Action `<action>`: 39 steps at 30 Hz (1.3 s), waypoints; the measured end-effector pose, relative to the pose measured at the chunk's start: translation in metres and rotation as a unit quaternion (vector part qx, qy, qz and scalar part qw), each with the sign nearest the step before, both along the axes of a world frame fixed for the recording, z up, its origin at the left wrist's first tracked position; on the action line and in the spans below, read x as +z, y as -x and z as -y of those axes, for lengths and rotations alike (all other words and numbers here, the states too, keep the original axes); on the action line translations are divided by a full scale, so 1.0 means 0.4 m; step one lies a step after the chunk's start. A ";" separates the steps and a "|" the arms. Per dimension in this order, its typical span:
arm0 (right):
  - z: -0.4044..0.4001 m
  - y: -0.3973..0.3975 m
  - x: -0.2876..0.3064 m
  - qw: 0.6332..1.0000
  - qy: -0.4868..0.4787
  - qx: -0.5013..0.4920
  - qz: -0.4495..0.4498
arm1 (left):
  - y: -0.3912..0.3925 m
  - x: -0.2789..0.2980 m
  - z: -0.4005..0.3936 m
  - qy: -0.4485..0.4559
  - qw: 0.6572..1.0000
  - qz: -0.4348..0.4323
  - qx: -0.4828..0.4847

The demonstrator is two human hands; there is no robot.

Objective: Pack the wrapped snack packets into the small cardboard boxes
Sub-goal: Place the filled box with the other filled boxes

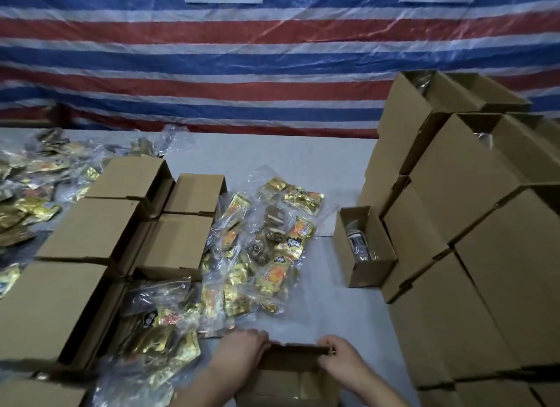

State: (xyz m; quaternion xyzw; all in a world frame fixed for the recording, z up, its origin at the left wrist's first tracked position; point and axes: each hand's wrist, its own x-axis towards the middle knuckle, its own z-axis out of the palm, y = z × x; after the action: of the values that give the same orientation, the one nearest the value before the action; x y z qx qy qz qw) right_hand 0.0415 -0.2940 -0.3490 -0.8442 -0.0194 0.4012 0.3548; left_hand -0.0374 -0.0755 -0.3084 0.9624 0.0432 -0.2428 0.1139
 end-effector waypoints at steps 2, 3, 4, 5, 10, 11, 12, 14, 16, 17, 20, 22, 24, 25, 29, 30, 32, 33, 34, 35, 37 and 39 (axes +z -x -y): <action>0.005 -0.007 0.009 0.999 0.001 0.021 -0.028 | 0.003 -0.001 -0.005 0.004 1.000 0.004 0.001; 0.007 -0.013 0.016 0.999 -0.001 0.032 -0.042 | 0.006 -0.003 -0.009 0.012 1.000 0.011 0.006; 0.009 -0.019 0.023 0.998 -0.007 0.043 -0.051 | 0.009 -0.005 -0.013 0.024 0.999 0.022 0.012; 0.010 -0.026 0.031 0.997 -0.012 0.056 -0.053 | 0.009 -0.008 -0.019 0.037 0.998 0.041 0.017; -0.001 -0.046 0.066 0.995 -0.021 0.100 -0.023 | -0.087 -0.027 -0.034 0.099 0.963 0.239 0.075; -0.006 -0.047 0.068 0.995 -0.022 0.094 -0.013 | -0.130 -0.030 -0.032 0.099 0.958 0.252 0.095; -0.013 -0.050 0.069 0.996 -0.023 0.085 -0.003 | -0.177 -0.035 -0.029 0.096 0.957 0.246 0.116; -0.026 -0.058 0.068 0.998 -0.022 0.063 0.023 | -0.271 -0.058 -0.025 0.074 0.970 0.178 0.146; -0.035 -0.068 0.066 0.997 -0.024 0.049 0.047 | -0.344 -0.095 -0.022 0.027 0.983 0.087 0.157; -0.039 -0.073 0.064 0.997 -0.023 0.046 0.053 | -0.370 -0.115 -0.020 0.014 0.984 0.054 0.167; -0.047 -0.089 0.053 0.997 -0.018 0.040 0.063 | -0.416 -0.172 -0.014 -0.004 0.982 -0.006 0.188; -0.055 -0.097 0.041 0.997 -0.020 0.025 0.067 | -0.421 -0.204 -0.024 -0.070 0.988 -0.034 0.132; -0.060 -0.102 0.028 0.998 -0.027 0.012 0.060 | -0.419 -0.236 -0.036 -0.062 0.991 -0.056 0.104; -0.062 -0.103 0.022 0.998 -0.031 0.009 0.055 | -0.417 -0.250 -0.040 -0.037 0.990 -0.061 0.125; -0.070 -0.118 -0.001 0.999 -0.041 -0.017 0.029 | -0.395 -0.250 -0.040 0.036 0.975 -0.034 0.218; -0.074 -0.123 -0.002 0.998 -0.046 -0.027 0.023 | -0.393 -0.237 -0.041 0.048 0.970 -0.029 0.235; -0.082 -0.139 0.004 0.997 -0.058 -0.049 0.018 | -0.391 -0.216 -0.043 0.072 0.964 -0.023 0.254; -0.087 -0.150 0.011 0.996 -0.063 -0.061 0.019 | -0.389 -0.200 -0.042 0.089 0.961 -0.024 0.262; -0.097 -0.162 0.020 0.995 -0.065 -0.077 0.020 | -0.385 -0.181 -0.041 0.109 0.956 -0.024 0.270; -0.108 -0.175 0.030 0.992 -0.072 -0.098 0.024 | -0.379 -0.158 -0.038 0.127 0.954 -0.024 0.271; -0.138 -0.199 0.058 0.982 -0.108 -0.158 0.007 | -0.361 -0.104 -0.031 0.162 0.953 0.014 0.255; -0.177 -0.219 0.095 0.953 -0.188 -0.231 -0.060 | -0.342 -0.046 -0.023 0.200 0.952 0.100 0.211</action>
State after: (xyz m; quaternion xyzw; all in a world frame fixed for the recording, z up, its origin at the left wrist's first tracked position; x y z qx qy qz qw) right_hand 0.1290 -0.2232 -0.3109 -0.7177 0.1229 0.3474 0.5909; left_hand 0.0995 -0.0665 -0.3267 0.9082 0.1847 -0.1198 0.3561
